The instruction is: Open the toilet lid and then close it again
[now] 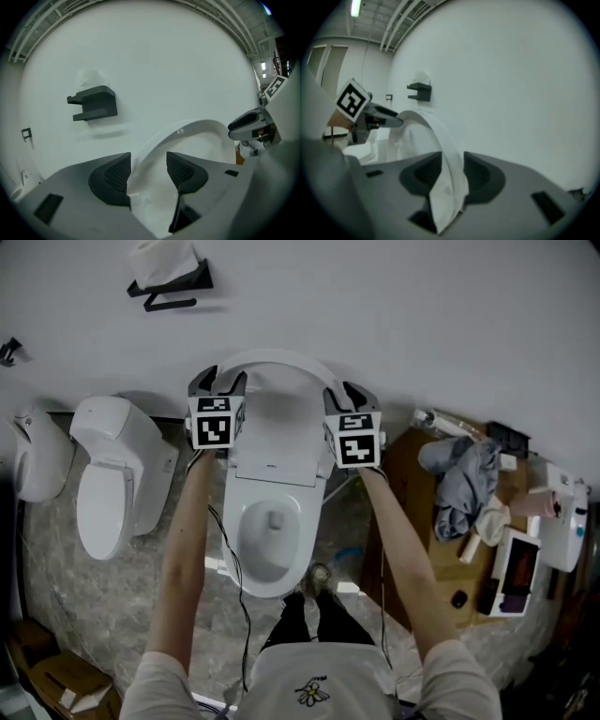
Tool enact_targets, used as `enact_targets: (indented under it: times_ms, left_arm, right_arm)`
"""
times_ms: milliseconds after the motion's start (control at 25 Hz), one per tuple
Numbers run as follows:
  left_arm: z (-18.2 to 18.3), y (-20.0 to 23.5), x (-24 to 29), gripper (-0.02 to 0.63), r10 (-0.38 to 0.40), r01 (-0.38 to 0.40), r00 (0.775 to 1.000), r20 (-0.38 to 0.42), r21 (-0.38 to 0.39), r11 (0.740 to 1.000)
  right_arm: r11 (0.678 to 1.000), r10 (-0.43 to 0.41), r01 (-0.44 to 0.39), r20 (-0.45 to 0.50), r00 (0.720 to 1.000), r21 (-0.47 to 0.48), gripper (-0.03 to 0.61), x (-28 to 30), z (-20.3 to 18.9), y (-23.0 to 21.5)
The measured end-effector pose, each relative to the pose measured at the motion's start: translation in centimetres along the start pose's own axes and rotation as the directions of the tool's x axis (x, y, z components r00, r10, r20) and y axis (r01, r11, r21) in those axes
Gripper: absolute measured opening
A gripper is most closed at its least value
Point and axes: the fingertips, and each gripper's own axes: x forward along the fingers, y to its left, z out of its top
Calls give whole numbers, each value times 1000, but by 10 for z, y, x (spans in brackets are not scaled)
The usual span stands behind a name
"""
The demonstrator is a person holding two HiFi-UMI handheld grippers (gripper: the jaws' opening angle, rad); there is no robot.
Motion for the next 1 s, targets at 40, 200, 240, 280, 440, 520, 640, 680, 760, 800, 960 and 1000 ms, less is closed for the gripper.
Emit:
enact_targets:
  times_ms: [40, 200, 240, 280, 440, 520, 640, 680, 760, 800, 960, 1000]
  left_arm:
    - [-2, 0, 4, 253, -1, 1, 1000, -8, 7, 1000]
    - [-1, 3, 13, 239, -17, 17, 1000, -10, -56, 998]
    - [0, 4, 13, 239, -28, 27, 1000, -8, -84, 996]
    - [0, 4, 12, 239, -38, 37, 999, -7, -103, 994]
    - [-2, 2, 6, 214, -55, 54, 998, -18, -57, 997]
    - [-3, 3, 1, 191, -53, 52, 999, -13, -50, 997]
    - [-4, 4, -9, 176, -51, 51, 999, 6, -61, 997]
    - [-5, 3, -12, 176, -52, 52, 999, 11, -57, 997]
    - [-7, 2, -19, 176, -52, 52, 999, 17, -51, 997]
    - [-8, 1, -23, 173, -50, 51, 999, 20, -51, 997]
    - [-13, 0, -44, 150, -28, 29, 999, 23, -46, 999]
    - [-15, 0, -50, 143, -20, 21, 1000, 23, -45, 999]
  right_arm:
    - [1000, -5, 5, -12, 1000, -12, 161, 3, -2, 0]
    - [998, -28, 26, -34, 999, -58, 107, 11, -5, 3]
    - [996, -37, 34, -35, 999, -77, 75, 11, -6, 5]
    - [995, -50, 47, -33, 998, -92, 67, 11, -7, 6]
    - [996, -67, 66, -17, 998, -60, 63, 5, -7, 7]
    - [997, -66, 65, -13, 998, -43, 64, 0, -8, 8]
    - [998, -59, 59, -4, 998, -34, 64, -7, -10, 12]
    - [998, -56, 55, -1, 998, -32, 64, -10, -11, 14]
    - [998, -50, 50, 5, 999, -32, 64, -16, -13, 17]
    - [998, -49, 49, 9, 999, -32, 64, -20, -14, 19]
    - [999, -37, 38, 22, 999, -36, 67, -38, -20, 28]
    - [999, -29, 30, 25, 999, -36, 67, -43, -21, 31]
